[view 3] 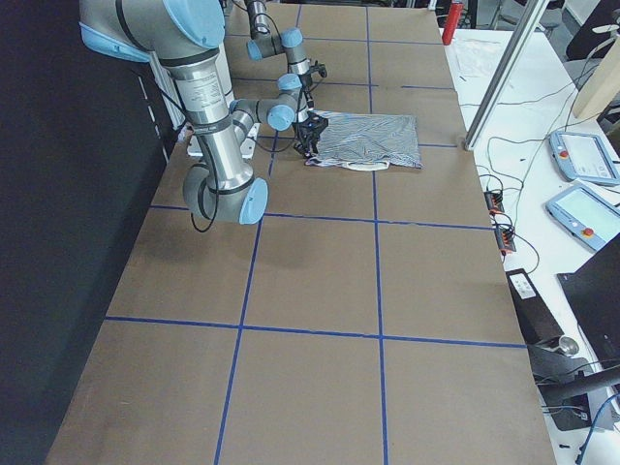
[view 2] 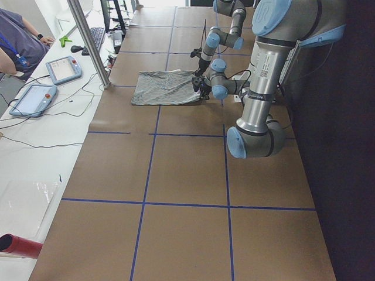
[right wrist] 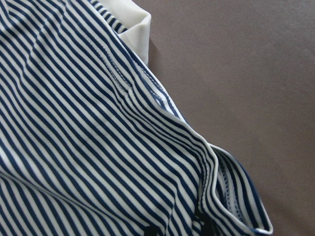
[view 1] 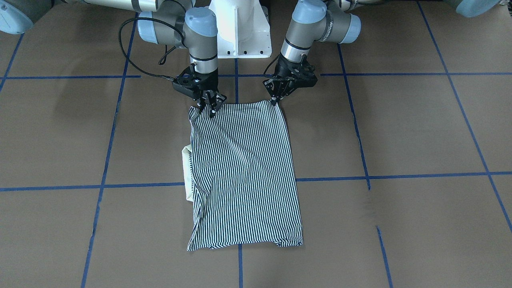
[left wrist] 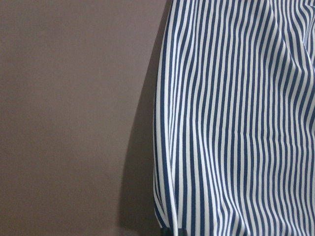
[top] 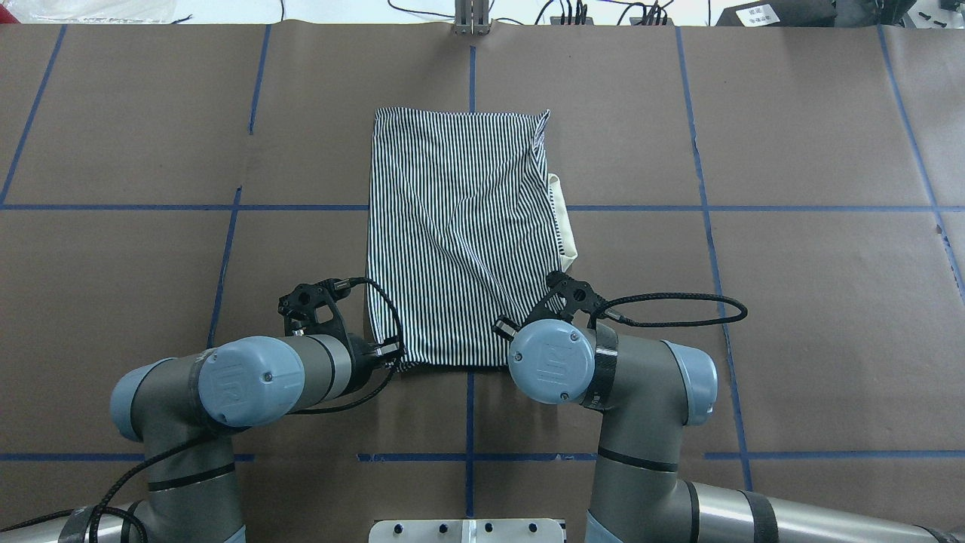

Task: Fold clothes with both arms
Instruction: 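Pinch the near shirt corners with both grippers, then lift the near edge with both grippers and fold it away from the robot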

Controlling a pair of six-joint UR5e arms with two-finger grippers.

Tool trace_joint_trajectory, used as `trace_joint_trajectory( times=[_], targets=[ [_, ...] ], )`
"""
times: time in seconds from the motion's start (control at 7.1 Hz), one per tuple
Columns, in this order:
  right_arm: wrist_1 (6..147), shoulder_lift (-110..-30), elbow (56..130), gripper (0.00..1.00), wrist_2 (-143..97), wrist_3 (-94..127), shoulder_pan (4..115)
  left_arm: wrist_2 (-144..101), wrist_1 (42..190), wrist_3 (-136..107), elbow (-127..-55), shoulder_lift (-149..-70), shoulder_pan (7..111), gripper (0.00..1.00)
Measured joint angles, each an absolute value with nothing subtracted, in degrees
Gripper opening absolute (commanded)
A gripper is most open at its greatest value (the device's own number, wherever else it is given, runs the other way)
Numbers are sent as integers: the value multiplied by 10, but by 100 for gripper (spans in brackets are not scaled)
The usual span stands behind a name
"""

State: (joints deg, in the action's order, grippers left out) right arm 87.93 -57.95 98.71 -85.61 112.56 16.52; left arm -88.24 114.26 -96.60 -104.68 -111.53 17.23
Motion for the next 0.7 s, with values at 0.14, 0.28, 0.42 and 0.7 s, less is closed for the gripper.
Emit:
trace_joint_trajectory(
  times=[0.14, 0.28, 0.42, 0.7],
  targets=[
    [880, -579, 988, 0, -856, 1126, 166, -882, 1143, -966, -1047, -1115, 172, 0],
    [882, -579, 990, 0, -856, 1126, 167, -882, 1143, -966, -1047, -1115, 172, 0],
    [884, -579, 994, 0, -856, 1126, 167, -882, 1143, -966, -1047, -1115, 172, 0],
    [887, -579, 1000, 0, -856, 1126, 168, -883, 1142, -965, -1049, -1116, 172, 0]
  ],
)
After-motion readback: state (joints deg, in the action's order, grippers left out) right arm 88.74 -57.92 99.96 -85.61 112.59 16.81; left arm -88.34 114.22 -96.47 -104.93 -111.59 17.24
